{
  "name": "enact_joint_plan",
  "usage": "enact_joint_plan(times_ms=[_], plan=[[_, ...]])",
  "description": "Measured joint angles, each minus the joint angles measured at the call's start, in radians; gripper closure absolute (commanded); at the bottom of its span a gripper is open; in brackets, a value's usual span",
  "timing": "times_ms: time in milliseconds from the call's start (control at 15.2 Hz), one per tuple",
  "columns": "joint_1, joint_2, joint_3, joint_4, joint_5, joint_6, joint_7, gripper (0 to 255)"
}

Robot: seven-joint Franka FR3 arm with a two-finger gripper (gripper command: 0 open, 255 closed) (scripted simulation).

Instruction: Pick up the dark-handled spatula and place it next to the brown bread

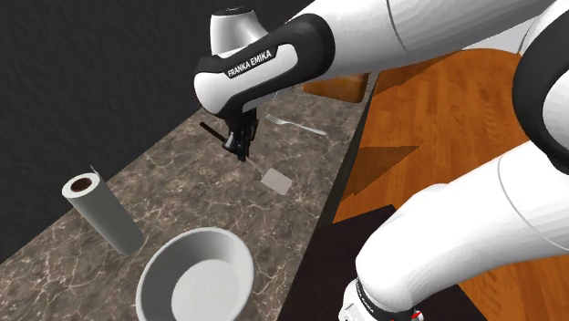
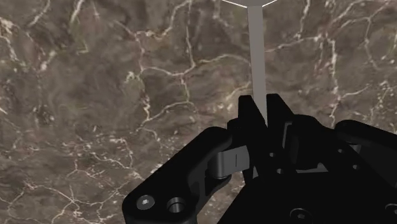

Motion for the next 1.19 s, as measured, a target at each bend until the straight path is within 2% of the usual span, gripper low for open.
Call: enact_joint_plan(times_ms=[1188], plan=[[-0.003,-0.065,-0.014,0.19,-0.007,-0.255,0.003,255]])
